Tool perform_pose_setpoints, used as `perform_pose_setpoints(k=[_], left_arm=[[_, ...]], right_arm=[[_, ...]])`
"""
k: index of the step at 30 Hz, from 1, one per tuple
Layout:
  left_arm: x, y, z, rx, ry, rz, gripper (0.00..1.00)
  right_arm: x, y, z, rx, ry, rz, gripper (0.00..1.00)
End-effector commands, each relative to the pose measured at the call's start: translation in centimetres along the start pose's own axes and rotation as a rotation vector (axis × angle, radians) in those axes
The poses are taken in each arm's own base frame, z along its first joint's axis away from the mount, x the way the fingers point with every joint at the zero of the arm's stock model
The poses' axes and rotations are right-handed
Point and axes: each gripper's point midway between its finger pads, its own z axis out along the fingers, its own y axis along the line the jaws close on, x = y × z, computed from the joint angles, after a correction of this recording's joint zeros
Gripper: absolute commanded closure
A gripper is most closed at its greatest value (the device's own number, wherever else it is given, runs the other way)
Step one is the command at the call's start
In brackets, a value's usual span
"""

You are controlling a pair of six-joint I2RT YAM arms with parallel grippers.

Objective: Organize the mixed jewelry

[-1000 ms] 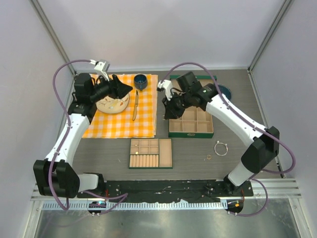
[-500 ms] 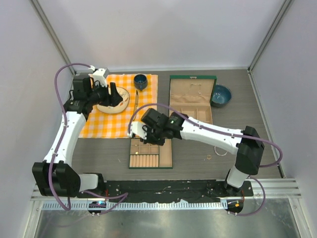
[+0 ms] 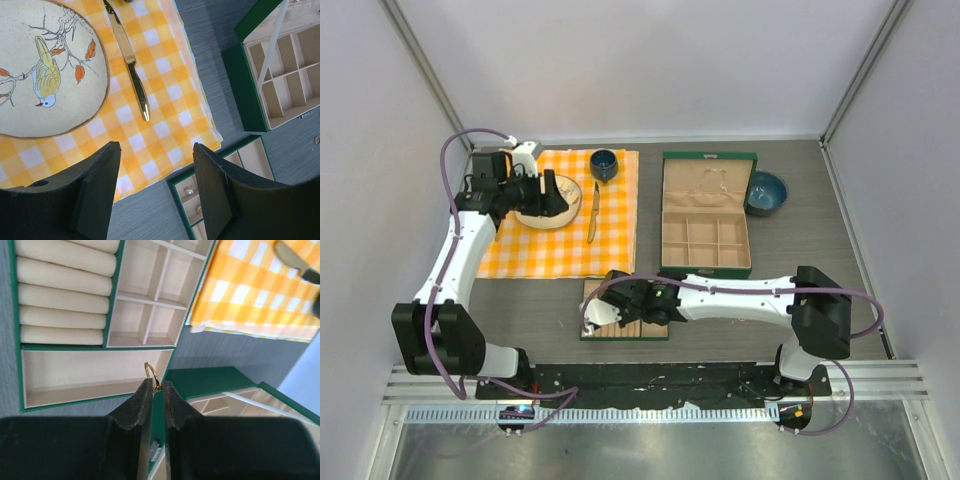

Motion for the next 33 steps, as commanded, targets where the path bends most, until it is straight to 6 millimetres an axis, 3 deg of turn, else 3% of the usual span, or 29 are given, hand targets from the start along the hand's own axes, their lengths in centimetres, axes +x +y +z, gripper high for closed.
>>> perform_pose_setpoints(k=[1, 6, 12, 22, 33], left_arm=[[-2.3, -0.9, -1.0, 0.034, -0.048, 0.020, 0.36], [-1.9, -0.7, -0.4, 0.040, -0.032, 0.014, 0.36], [-1.5, -0.2, 0.3, 0.043, -0.011, 0.027, 0.36], [-2.6, -0.8, 1.0, 0.097, -0.024, 0.014, 0.36], [-4.2, -0.5, 2.2, 0.135, -0.011, 0.080, 0.37]], right_arm=[[-1.0, -4.0, -2.3, 0.179, -0.008, -0.041, 0.95], [-1.1, -3.3, -1.4, 0.157, -0.020, -0.038, 0.96], [-2.2, -3.9, -2.7, 0.142, -0.064, -0.032, 0.97], [-2.5, -2.8, -3.9, 0.020, -0.075, -0.163, 0.96], [-4.6, -0.8, -2.9, -0.034, -0.072, -0.364, 0.96]])
